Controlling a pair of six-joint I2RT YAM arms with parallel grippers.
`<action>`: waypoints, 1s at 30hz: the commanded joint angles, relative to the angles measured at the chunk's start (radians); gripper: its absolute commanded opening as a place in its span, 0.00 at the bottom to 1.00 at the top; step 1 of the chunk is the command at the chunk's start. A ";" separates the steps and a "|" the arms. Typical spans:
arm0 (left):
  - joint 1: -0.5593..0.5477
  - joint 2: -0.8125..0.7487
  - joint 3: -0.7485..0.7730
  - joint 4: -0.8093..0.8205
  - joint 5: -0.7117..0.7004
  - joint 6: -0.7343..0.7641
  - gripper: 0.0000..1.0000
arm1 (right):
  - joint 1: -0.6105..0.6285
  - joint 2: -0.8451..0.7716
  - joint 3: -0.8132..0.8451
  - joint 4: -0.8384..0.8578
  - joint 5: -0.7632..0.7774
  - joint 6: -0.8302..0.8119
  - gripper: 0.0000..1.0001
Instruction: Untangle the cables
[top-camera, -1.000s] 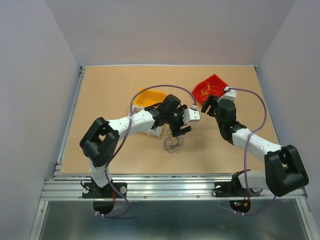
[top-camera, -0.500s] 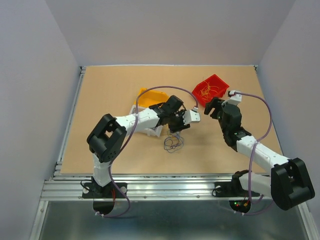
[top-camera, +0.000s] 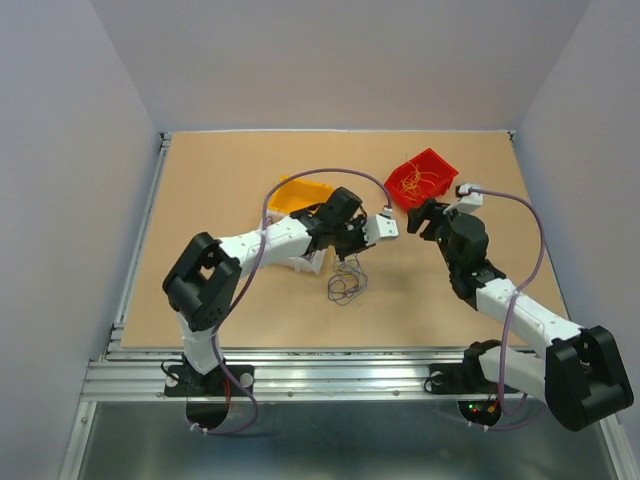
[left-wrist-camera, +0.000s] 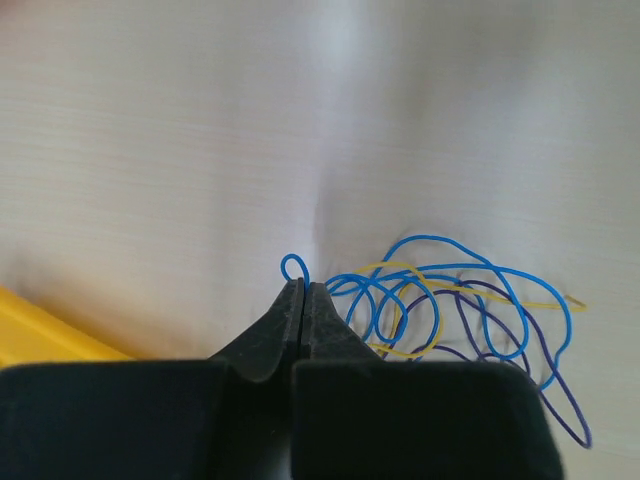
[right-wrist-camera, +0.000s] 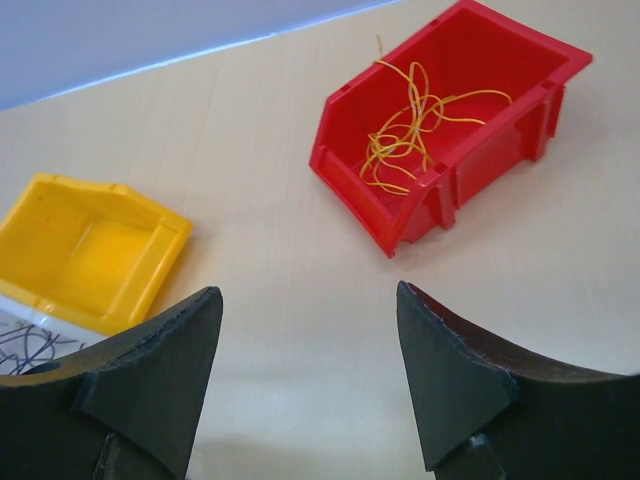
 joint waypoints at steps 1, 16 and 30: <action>0.025 -0.193 -0.031 0.130 0.050 -0.080 0.00 | -0.004 -0.043 -0.048 0.123 -0.127 -0.031 0.75; 0.151 -0.549 -0.226 0.399 0.173 -0.238 0.00 | -0.002 0.234 -0.014 0.491 -0.966 -0.026 0.78; 0.154 -0.586 -0.076 0.340 0.210 -0.287 0.00 | 0.102 0.443 0.094 0.565 -0.968 -0.069 0.77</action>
